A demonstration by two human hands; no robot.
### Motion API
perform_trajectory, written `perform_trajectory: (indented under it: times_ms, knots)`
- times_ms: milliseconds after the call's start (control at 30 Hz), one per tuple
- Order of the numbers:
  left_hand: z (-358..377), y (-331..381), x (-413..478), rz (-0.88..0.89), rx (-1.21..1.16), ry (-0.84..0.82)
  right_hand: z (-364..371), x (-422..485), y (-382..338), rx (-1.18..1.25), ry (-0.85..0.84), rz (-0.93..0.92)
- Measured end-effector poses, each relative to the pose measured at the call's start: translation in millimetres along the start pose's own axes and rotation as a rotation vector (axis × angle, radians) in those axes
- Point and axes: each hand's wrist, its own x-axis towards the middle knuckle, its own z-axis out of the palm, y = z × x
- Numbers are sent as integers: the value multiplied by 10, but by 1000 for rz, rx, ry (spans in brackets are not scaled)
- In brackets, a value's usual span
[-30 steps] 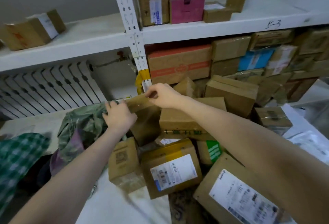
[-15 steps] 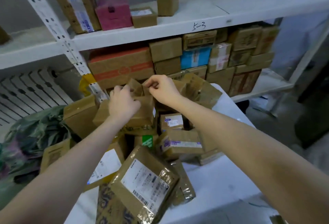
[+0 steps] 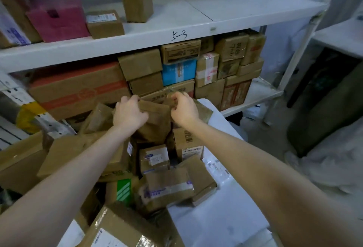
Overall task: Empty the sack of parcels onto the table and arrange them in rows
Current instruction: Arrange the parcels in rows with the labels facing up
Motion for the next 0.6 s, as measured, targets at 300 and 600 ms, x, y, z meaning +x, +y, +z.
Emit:
perform_trajectory:
  times_ms: [300,600]
  knots:
    - [388,210,273,-168,67,-157,-99,598,576,-306,-158,-168]
    - [559,517,478,-469,-35,-12,-93,1045,741,-394,-561,-311]
